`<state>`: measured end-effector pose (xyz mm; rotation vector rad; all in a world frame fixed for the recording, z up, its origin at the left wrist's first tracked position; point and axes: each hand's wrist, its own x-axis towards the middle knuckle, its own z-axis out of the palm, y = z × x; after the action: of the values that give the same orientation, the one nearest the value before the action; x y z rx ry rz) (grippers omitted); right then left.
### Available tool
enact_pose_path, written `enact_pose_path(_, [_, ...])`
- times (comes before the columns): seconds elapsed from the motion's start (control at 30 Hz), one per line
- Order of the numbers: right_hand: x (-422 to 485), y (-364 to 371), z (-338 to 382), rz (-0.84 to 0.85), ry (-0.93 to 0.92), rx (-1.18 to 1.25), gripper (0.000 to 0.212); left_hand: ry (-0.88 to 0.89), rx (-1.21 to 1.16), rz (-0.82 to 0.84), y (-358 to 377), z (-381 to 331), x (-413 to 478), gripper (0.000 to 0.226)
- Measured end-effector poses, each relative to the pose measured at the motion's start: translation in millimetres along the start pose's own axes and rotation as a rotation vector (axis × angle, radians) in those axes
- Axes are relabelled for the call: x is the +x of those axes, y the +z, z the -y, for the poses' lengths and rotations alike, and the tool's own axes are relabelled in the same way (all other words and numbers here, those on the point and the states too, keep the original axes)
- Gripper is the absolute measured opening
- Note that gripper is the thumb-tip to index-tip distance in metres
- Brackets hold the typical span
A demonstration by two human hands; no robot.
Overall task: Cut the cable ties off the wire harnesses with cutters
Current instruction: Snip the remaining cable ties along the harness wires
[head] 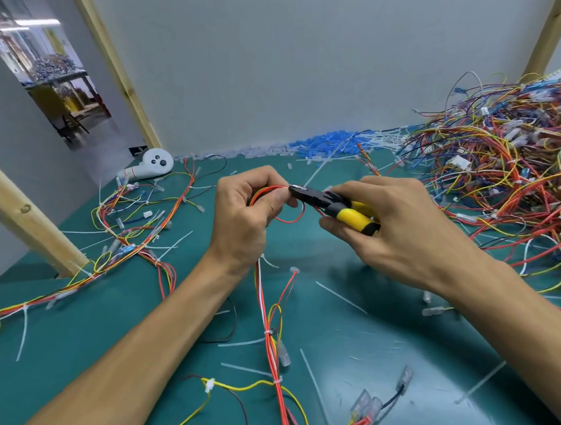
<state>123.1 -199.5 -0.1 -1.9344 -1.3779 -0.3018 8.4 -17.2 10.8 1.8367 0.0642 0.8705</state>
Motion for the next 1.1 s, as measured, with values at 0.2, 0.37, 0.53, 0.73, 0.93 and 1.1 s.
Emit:
enact_pose_path(0.2, [0,2,4,-0.004,-0.003,-0.015,0.028,-0.07,-0.032,0.024,-1,-1,0,0.019])
enact_pose_path(0.37, [-2,3,6,0.038,0.069,0.009,0.044,-0.038,-0.087,0.069,-2,3,-1,0.016])
enact_pose_path(0.53, [-2,7,5,0.089,0.104,0.006,0.045,-0.009,-0.086,0.093,-3,4,-1,0.011])
enact_pose_path(0.73, [-3,10,1,0.11,0.137,0.038,0.041,0.101,0.045,0.176,0,0,-4,0.032])
enact_pose_path(0.93, [-4,10,-1,0.123,0.135,0.029,0.043,0.163,0.184,0.146,4,0,-3,0.011])
enact_pose_path(1.1, [-3,8,0,0.072,0.127,-0.009,0.036,0.221,0.238,0.111,6,0,-5,0.018])
